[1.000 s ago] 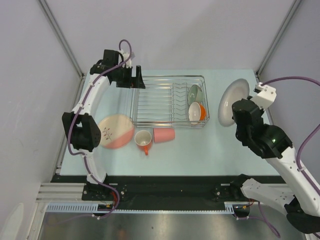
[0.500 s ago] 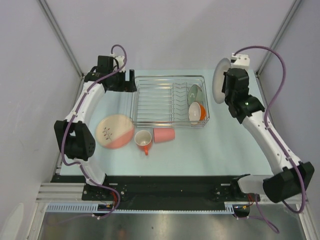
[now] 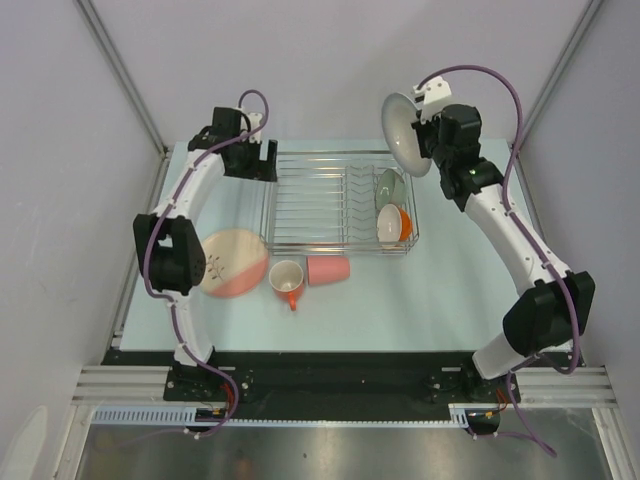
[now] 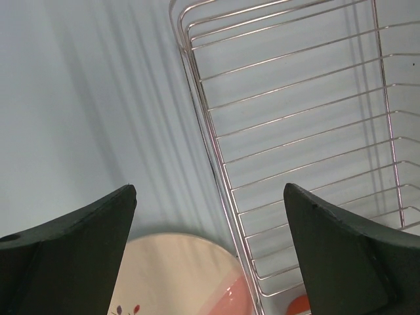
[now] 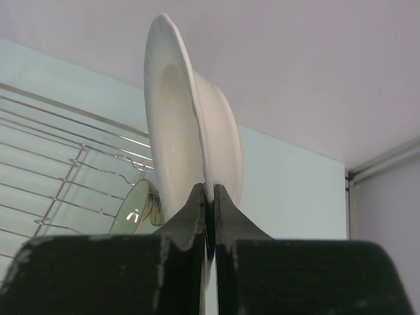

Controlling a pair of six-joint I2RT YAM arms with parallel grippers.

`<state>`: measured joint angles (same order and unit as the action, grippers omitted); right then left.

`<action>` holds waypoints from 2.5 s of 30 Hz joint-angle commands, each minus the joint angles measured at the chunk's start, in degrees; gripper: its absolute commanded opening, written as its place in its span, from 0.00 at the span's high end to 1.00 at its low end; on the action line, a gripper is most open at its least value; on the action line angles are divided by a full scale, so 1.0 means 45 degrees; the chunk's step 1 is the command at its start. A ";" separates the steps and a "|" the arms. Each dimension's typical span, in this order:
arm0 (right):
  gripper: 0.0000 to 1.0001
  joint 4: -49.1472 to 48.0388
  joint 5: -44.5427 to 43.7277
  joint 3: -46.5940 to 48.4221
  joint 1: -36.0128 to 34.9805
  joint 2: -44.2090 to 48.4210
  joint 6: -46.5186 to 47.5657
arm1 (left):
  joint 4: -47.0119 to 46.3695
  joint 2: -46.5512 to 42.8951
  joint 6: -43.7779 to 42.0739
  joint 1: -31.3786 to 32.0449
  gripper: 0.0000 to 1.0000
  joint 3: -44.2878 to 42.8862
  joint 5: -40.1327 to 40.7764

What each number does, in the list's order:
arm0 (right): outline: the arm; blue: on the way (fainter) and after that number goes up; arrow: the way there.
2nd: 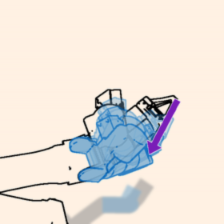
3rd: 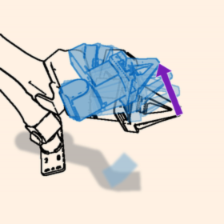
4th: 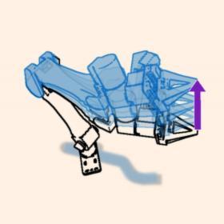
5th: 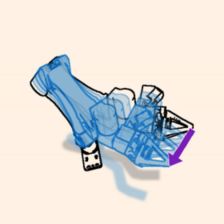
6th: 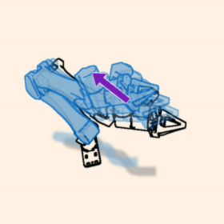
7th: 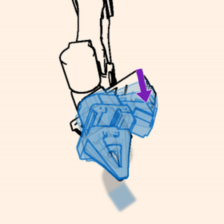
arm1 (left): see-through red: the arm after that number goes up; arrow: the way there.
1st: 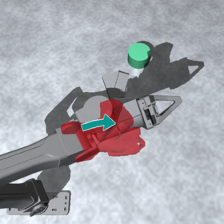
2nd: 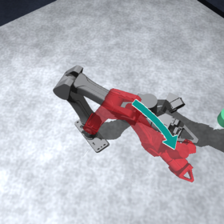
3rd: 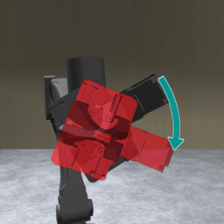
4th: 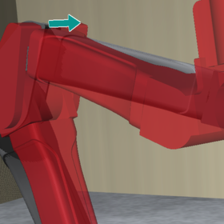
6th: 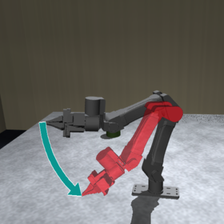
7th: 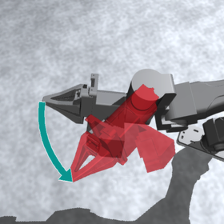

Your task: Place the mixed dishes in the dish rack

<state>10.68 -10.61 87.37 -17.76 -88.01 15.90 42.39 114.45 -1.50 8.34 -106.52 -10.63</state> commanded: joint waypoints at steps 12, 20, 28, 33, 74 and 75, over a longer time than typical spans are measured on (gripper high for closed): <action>1.00 -0.3059 0.4523 0.1558 -0.0311 -0.1750 0.8413 | 0.1264 0.1675 -0.1327 0.0315 0.00 -0.2619 0.0078; 1.00 -0.2470 0.5249 0.2244 -0.0663 -0.2922 1.0352 | 0.1224 0.1851 -0.1425 0.0335 0.01 -0.2501 0.0156; 1.00 -0.1924 0.5678 0.2810 -0.0819 -0.3762 1.0724 | 0.0990 0.2007 -0.1620 0.0315 0.00 -0.2442 0.0195; 1.00 -0.1767 0.5951 0.2869 -0.0858 -0.4114 1.0802 | 0.0951 0.2183 -0.1659 0.0315 0.00 -0.2559 0.0195; 0.59 -0.7841 0.5094 0.1383 -0.0819 -0.5734 0.7365 | 0.0541 0.4020 -0.4529 0.1037 0.03 -0.3752 0.0331; 0.59 -0.7803 0.4996 0.1539 -0.0800 -0.5852 0.7307 | 0.0463 0.3942 -0.4724 0.1115 0.03 -0.3635 0.0390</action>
<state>-13.69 14.46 90.76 -21.80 -114.65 50.52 47.09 135.11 -18.22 11.88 -124.90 -10.00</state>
